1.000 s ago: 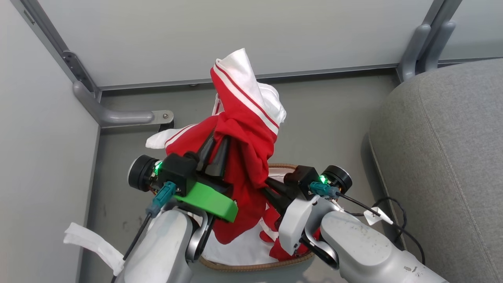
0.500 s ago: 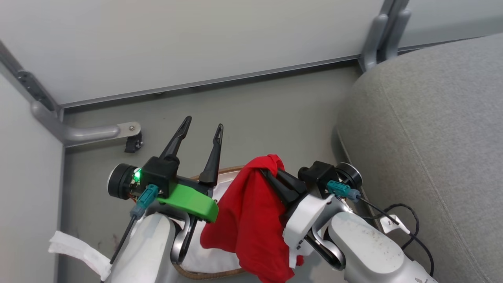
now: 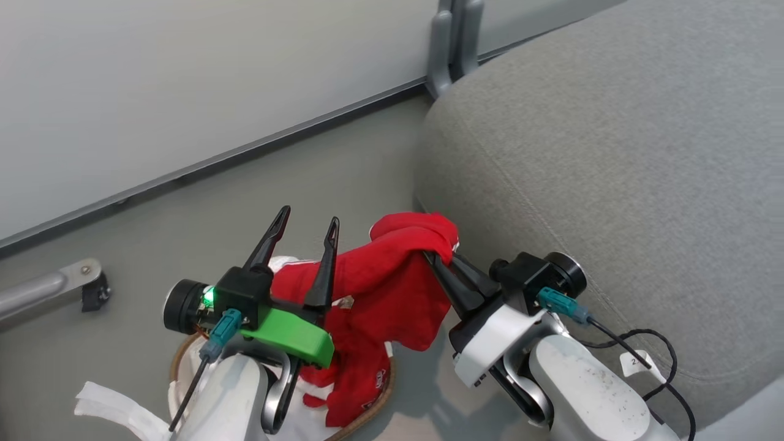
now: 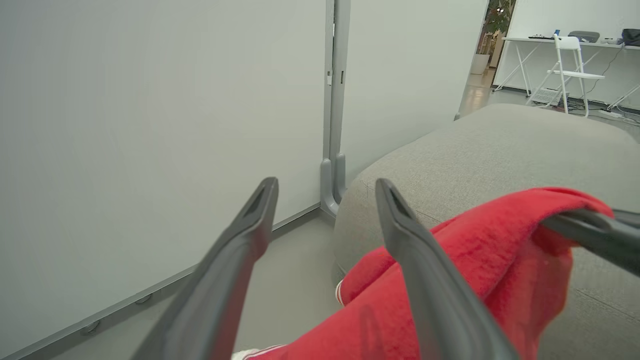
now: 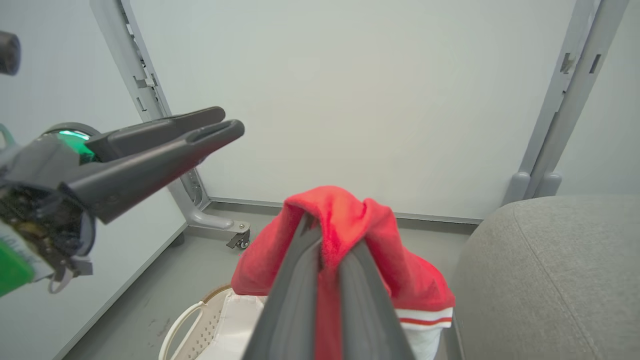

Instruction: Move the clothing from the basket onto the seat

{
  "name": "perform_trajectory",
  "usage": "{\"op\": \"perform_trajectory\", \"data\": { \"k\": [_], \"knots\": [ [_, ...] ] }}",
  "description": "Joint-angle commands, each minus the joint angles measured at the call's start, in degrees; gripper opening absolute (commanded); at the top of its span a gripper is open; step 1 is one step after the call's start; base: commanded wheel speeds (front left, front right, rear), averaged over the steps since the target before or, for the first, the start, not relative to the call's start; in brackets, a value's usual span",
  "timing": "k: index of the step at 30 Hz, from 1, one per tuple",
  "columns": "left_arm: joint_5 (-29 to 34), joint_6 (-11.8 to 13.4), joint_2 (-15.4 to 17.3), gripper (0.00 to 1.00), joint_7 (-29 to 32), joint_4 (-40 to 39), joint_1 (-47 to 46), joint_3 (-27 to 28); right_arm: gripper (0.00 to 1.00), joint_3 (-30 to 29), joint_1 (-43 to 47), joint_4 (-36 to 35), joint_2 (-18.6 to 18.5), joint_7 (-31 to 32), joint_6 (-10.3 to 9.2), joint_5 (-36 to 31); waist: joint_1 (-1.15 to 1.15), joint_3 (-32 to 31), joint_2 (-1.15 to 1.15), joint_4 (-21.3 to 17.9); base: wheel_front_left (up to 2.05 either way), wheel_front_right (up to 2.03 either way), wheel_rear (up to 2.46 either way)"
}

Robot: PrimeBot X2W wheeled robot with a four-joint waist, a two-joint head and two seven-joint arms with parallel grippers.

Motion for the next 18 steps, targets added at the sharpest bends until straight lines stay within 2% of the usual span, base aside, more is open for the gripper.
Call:
{"op": "perform_trajectory", "data": {
  "k": [1,7,13,18],
  "knots": [
    [0.0,-0.3,0.4,1.00,0.0,-0.3,0.8,0.0,0.00,-0.5,1.0,-0.7,-0.1,-0.1,-0.08,-0.8,0.00,-0.3,0.00,-7.4,0.00,0.00,0.00],
    [0.0,-0.3,0.6,1.00,0.0,-1.4,1.7,-0.2,0.00,-2.2,1.9,-2.9,-0.1,-0.1,-0.07,-1.7,0.00,0.0,0.00,-12.5,0.00,0.00,0.00],
    [-0.9,-0.3,1.3,1.00,0.0,-0.7,-0.4,-3.4,0.00,-7.4,2.6,-6.4,-0.1,-0.1,-0.07,-5.2,0.00,1.8,0.00,-13.6,0.00,0.00,0.00],
    [-2.2,-0.2,1.8,1.00,0.0,0.1,-1.6,-6.2,0.00,-12.8,0.7,-10.5,-2.3,-0.1,-0.08,-7.6,0.00,3.5,0.00,-14.0,0.00,0.00,0.00]
  ]
}}
